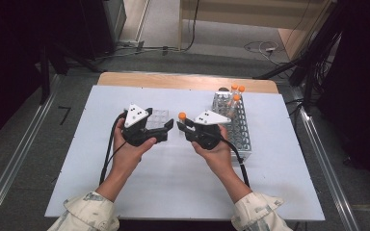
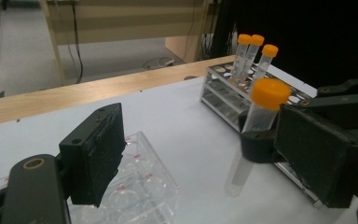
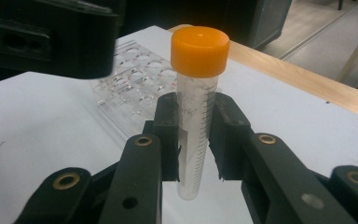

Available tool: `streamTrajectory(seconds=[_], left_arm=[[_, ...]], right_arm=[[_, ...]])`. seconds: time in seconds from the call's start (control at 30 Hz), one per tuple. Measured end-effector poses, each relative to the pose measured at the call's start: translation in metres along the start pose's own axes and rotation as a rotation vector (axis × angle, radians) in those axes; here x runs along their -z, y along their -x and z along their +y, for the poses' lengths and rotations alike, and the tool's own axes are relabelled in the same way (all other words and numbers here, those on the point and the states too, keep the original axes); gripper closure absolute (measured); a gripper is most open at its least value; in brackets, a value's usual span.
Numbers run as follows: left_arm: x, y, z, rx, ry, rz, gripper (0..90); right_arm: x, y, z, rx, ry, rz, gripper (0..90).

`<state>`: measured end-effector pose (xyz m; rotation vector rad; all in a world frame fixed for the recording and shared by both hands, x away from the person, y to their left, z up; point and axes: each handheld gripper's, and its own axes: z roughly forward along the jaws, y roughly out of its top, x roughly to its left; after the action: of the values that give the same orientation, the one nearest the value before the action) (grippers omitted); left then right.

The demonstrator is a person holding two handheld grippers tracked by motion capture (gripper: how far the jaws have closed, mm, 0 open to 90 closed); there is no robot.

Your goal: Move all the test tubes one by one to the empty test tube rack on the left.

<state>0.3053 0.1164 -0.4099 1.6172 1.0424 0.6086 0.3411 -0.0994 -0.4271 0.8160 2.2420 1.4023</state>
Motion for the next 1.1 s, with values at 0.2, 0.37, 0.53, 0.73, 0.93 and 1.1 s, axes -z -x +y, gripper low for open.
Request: streamTrajectory(seconds=[0.2,0.37,0.53,0.73,0.93,1.1], left_arm=[[-0.006,0.011,0.002,-0.011,0.012,-0.024,24.2],[-0.011,0.018,0.001,-0.031,0.015,-0.055,30.1],[-0.013,0.021,0.0,-0.041,0.022,-0.063,37.5],[-0.014,0.02,-0.001,-0.05,0.004,-0.059,48.9],[-0.015,0.022,-0.002,-0.057,0.004,-0.065,57.3],[-0.016,0.023,-0.002,-0.069,0.006,-0.076,62.4]], right_arm=[[-0.006,-0.007,-0.001,0.008,-0.008,0.03,71.9],[-0.008,-0.012,-0.001,-0.001,-0.013,0.052,71.9],[-0.009,-0.015,-0.002,0.006,-0.016,0.059,71.9],[-0.009,-0.016,-0.002,0.007,-0.015,0.064,71.8],[-0.009,-0.016,-0.002,0.006,-0.015,0.065,71.9],[-0.009,-0.016,-0.002,0.008,-0.017,0.066,71.9]])
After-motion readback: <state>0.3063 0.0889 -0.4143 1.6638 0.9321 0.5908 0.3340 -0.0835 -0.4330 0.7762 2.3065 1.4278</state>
